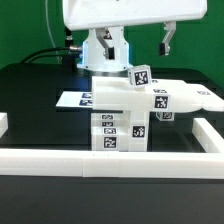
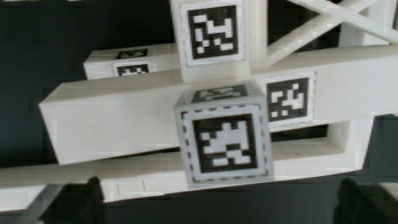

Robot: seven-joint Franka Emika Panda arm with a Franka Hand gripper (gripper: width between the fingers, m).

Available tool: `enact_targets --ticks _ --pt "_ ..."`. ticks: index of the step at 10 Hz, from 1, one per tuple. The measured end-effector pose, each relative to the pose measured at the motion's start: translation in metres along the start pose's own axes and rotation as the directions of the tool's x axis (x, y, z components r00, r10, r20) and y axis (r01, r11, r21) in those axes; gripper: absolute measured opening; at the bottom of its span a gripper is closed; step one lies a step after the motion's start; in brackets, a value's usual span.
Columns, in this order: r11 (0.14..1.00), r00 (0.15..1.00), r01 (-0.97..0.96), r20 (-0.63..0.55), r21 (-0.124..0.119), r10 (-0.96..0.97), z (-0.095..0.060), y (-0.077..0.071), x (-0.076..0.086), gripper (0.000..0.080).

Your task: Assemble chair

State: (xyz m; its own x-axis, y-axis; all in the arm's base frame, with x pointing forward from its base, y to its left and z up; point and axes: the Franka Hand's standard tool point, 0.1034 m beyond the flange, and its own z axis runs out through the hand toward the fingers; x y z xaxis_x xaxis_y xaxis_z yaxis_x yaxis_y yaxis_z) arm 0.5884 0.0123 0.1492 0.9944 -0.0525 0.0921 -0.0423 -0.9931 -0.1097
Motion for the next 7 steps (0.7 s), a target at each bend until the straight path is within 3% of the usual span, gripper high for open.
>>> enact_targets --ticks 3,7 --pt "1.0 1.0 0.008 -0.012 -0.027 -0.008 0.014 0.007 0.001 0.0648" --pt "0.999 1.0 -0.015 -0.002 -0.03 0.015 0.022 0.002 -0.002 0.0648"
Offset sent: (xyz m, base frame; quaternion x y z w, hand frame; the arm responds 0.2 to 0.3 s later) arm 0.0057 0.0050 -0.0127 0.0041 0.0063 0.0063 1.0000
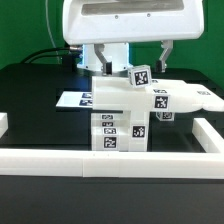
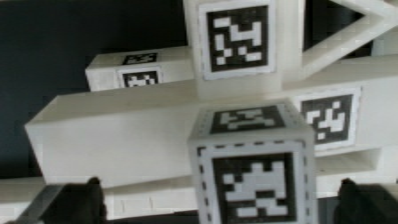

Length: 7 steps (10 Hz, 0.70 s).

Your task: Assemble chair

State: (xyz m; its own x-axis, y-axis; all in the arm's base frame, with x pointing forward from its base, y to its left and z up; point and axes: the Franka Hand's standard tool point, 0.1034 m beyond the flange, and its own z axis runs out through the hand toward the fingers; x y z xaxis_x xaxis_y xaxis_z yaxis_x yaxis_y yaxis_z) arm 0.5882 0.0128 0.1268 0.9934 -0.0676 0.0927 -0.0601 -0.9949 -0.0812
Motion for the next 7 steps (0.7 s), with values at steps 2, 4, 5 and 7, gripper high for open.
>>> enact_targets --ticks 2,4,5,7 --pt "1.0 1.0 -0.005 0.003 0.001 0.005 0.0019 -0.0027 -0.0013 0.0648" --pt "1.0 1.0 -0.006 0.002 0.001 0.006 0.003 -0.0039 -0.0015 0.0389" --pt "1.0 1.0 -0.009 0.001 0.001 0.009 0.0027 -0.0047 -0.001 0.0389" --pt "1.0 1.0 -0.01 -0.006 0.0 0.01 0.0029 -0.0071 0.0001 0.0284"
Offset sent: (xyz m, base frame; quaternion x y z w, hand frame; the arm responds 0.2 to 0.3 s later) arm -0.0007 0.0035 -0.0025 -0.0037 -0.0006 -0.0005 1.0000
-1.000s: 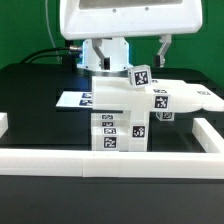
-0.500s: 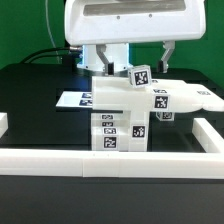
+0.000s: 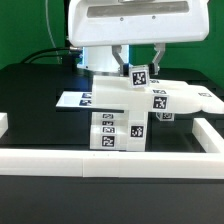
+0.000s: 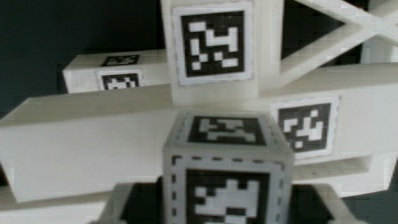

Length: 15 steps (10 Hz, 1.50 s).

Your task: Assemble chair

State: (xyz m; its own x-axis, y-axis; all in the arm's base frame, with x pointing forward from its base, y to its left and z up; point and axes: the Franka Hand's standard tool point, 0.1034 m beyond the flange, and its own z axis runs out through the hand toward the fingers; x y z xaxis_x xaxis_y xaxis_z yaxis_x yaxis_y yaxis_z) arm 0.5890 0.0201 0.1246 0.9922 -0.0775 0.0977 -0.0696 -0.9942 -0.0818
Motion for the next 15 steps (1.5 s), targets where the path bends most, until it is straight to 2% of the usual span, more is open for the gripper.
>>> enact_targets --ticks 1,3,6,10,15 --pt "1.0 1.0 0.002 -0.029 -0.009 -0.002 0.0 0.001 0.003 0.0284" --pt "1.0 0.999 -0.027 -0.028 -0.008 0.027 0.0 0.002 0.003 0.0284" --pt "0.973 0.973 -0.231 -0.029 0.0 0.231 0.0 0.001 0.003 0.0284" --pt "0.844 0.843 -0.537 -0.027 0.01 0.537 0.001 0.004 0.003 0.0285" --pt "0.632 0.632 -0.774 -0.022 0.03 0.775 0.001 0.012 0.005 0.0285"
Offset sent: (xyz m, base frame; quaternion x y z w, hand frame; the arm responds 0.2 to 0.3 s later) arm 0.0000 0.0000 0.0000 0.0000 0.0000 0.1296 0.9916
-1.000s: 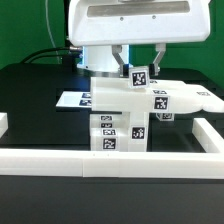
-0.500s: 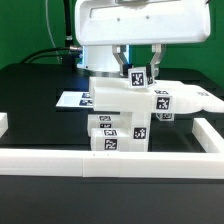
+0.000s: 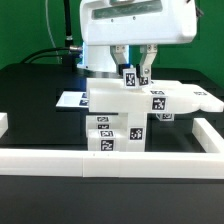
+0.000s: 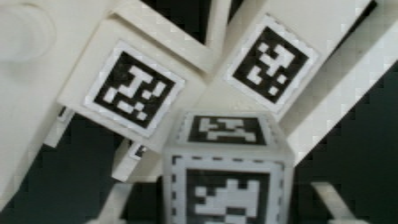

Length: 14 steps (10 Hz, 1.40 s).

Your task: Assemble chair

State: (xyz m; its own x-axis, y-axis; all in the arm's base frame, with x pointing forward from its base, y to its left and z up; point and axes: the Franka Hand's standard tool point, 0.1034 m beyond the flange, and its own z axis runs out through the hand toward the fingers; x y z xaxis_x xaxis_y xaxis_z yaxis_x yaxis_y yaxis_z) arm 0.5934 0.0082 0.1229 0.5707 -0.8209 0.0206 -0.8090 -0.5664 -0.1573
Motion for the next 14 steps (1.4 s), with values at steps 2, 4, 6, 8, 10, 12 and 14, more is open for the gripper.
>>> enact_targets --ticks 2,4,6,8,10,12,14 --pt "0.992 0.992 -0.128 -0.002 0.007 0.128 0.0 -0.001 0.0007 0.0285" --pt "0.991 0.991 -0.135 -0.002 0.006 0.135 0.0003 -0.001 0.0004 0.0508" --pt "0.995 0.995 -0.097 -0.003 0.007 0.097 0.0002 -0.0016 0.0002 0.0618" --pt "1.0 1.0 0.011 -0.005 0.007 -0.011 0.0001 -0.0016 0.0007 0.0643" --pt "0.988 0.988 0.153 -0.007 0.006 -0.153 0.0001 -0.0015 0.0009 0.0648" --pt "0.949 0.949 0.316 -0.011 -0.01 -0.316 0.0003 -0.0032 -0.0016 0.0649" --pt "0.856 0.856 0.516 -0.034 -0.026 -0.517 0.0007 -0.0075 -0.0037 0.0649"
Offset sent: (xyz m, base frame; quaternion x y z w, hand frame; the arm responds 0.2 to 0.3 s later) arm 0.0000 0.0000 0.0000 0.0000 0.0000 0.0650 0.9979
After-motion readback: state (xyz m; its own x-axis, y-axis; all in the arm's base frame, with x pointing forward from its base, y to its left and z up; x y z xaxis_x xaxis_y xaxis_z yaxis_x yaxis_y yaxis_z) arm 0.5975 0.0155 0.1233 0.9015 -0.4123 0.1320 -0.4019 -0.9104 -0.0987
